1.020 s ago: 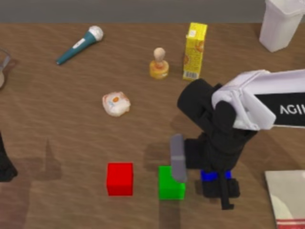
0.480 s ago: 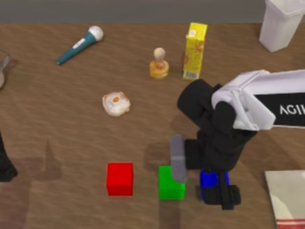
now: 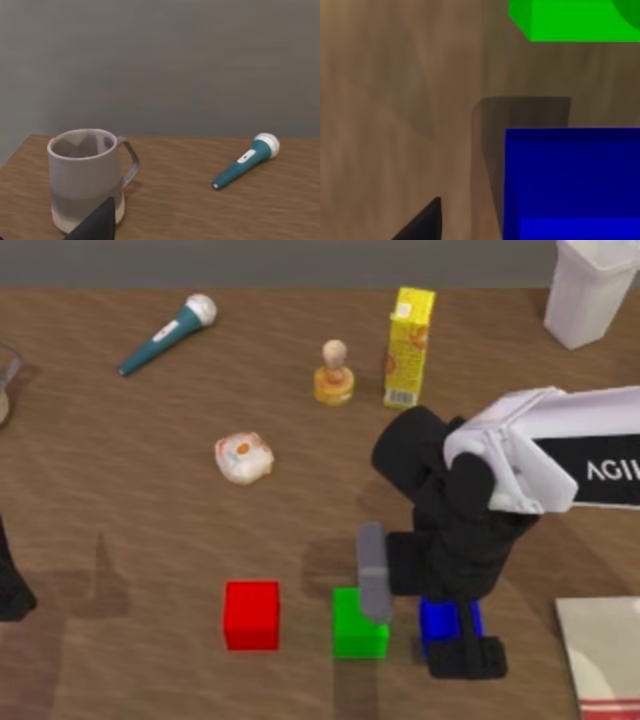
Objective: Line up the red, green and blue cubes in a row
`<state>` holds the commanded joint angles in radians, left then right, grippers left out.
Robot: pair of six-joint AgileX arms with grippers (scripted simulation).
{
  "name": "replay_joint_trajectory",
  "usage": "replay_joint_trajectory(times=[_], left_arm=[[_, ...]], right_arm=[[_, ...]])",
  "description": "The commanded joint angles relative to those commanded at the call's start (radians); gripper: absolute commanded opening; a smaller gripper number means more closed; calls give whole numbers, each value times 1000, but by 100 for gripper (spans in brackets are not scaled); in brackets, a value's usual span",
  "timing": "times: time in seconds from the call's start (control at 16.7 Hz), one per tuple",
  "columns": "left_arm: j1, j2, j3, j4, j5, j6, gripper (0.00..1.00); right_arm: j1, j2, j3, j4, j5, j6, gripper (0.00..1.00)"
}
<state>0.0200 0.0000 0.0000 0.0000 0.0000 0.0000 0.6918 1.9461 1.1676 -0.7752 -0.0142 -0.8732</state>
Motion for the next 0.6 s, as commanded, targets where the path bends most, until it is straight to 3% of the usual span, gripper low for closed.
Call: replay_joint_trajectory(times=[0.6], left_arm=[[0,0,0,0,0,0,100]], right_arm=[[5,-109,153,-262,-1,-7,100]])
